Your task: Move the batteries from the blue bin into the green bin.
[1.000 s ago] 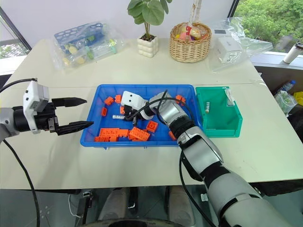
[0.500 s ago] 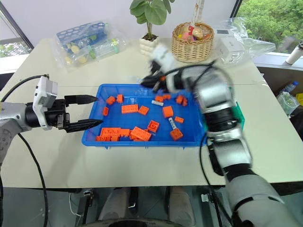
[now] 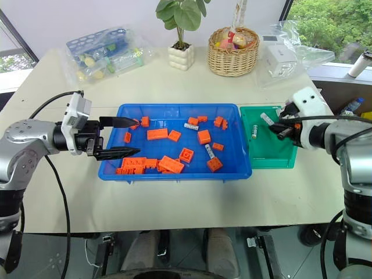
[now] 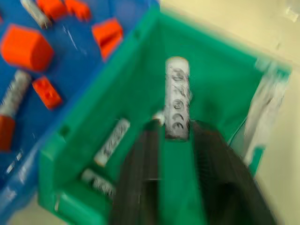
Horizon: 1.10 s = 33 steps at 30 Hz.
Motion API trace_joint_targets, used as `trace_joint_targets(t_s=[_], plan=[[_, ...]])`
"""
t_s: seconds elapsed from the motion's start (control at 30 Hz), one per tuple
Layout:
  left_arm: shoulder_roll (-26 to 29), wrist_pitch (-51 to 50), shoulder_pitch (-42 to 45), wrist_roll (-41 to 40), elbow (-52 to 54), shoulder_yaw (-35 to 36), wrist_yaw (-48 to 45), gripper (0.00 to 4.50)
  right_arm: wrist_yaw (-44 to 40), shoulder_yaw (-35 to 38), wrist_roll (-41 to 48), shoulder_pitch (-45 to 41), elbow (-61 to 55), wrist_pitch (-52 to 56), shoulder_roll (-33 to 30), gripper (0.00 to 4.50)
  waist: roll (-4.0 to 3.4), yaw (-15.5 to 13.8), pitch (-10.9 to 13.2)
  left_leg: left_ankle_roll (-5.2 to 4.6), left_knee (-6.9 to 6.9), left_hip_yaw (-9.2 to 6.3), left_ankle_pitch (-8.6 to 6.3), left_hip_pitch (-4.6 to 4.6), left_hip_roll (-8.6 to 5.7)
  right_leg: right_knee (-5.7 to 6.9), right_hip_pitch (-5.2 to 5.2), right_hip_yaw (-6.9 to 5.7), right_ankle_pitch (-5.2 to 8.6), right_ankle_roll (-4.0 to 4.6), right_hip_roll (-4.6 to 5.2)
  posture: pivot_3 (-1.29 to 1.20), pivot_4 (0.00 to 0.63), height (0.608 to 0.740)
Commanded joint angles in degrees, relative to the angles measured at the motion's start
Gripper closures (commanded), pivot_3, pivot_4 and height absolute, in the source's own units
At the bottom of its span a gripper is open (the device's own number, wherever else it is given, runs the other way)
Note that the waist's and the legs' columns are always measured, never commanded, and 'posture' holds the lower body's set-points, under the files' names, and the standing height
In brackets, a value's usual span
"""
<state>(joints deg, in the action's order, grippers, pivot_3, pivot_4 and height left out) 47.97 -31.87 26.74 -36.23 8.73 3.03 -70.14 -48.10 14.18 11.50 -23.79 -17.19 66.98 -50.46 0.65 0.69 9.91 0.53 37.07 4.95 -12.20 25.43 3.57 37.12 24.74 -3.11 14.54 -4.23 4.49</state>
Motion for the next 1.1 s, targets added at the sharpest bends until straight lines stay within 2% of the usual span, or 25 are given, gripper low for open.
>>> trace_joint_targets(t_s=[0.03, 0.1, 0.2, 0.33, 0.5, 0.67, 0.83, 1.1], plan=[[0.03, 1.24, 1.70, 0.49, 0.32, 0.09, -1.00, 0.00, 2.41, 0.27, 0.11, -1.21, -0.37, -4.44, -0.91, 1.46, 0.00, -0.03, 0.00, 0.00, 0.01, 0.00, 0.00, 0.00, 0.00, 0.00, 0.00, 0.00, 0.00, 0.00, 0.00, 0.00, 0.150, 0.736], [0.14, 1.12, 1.93, 0.71, 0.36, 0.17, -1.24, 0.00, 2.35, -0.79, 1.10, -3.69, 0.33, -5.86, -1.09, 0.53, 0.00, 0.00, 0.00, 0.00, 0.00, -0.02, 0.00, 0.00, 0.00, 0.00, -0.01, -0.01, 0.01, 0.00, 0.00, 0.00, 0.150, 0.736], [0.41, 0.83, 2.07, 0.84, 0.49, 0.59, -1.23, 0.00, 2.40, -3.03, 4.16, -11.07, 0.72, -5.01, 1.33, 0.53, -0.03, 0.34, 0.02, 0.00, 0.00, -0.01, 0.00, -0.02, 0.01, 0.01, 0.00, 0.01, 0.01, 0.00, -0.01, 0.00, 0.150, 0.736], [0.73, 0.69, 1.24, 0.88, 1.28, 1.27, -0.56, 0.00, 4.81, -11.80, 6.19, -19.89, 2.25, -3.37, 10.79, 0.53, -0.01, 0.37, 0.01, 0.00, -0.04, -0.06, 0.00, -0.02, 0.06, 0.03, 0.03, 0.01, 0.01, 0.01, -0.10, 0.00, 0.150, 0.736], [0.85, 0.43, 0.47, 0.81, 2.19, 1.87, 0.52, 0.00, 8.30, -21.20, 4.14, -22.88, 9.50, -5.59, 20.64, 0.53, 0.01, -0.34, 0.00, -0.01, 0.00, -0.10, 0.01, 0.09, 0.02, 0.05, 0.01, -0.01, 0.00, -0.01, -0.08, 0.00, 0.150, 0.736], [1.30, -0.18, -0.59, 0.08, 3.55, 3.10, 1.74, 0.00, 9.68, -25.61, 2.27, -25.09, 18.92, -8.47, 24.27, 0.53, 0.03, -0.78, 0.01, -0.01, 0.12, -0.05, 0.01, 0.15, -0.08, 0.02, -0.01, -0.01, -0.01, -0.02, 0.07, 0.00, 0.150, 0.736], [1.83, -0.64, -2.22, -0.60, 5.10, 4.30, 2.52, 0.00, 10.47, -25.84, 1.16, -28.27, 26.95, -10.09, 25.83, 0.53, 0.02, -0.46, 0.01, -0.01, 0.08, -0.06, 0.01, 0.09, -0.06, 0.05, -0.01, -0.02, -0.01, -0.03, 0.03, 0.00, 0.150, 0.736], [1.77, -0.99, -2.83, -0.58, 5.90, 4.88, 3.18, 0.00, 7.61, -29.51, -0.63, -30.12, 33.69, -12.07, 27.41, 0.53, 0.02, 0.15, 0.01, -0.01, 0.02, -0.07, 0.01, 0.06, -0.04, 0.08, -0.01, -0.02, -0.02, -0.04, 0.00, 0.00, 0.150, 0.736]])
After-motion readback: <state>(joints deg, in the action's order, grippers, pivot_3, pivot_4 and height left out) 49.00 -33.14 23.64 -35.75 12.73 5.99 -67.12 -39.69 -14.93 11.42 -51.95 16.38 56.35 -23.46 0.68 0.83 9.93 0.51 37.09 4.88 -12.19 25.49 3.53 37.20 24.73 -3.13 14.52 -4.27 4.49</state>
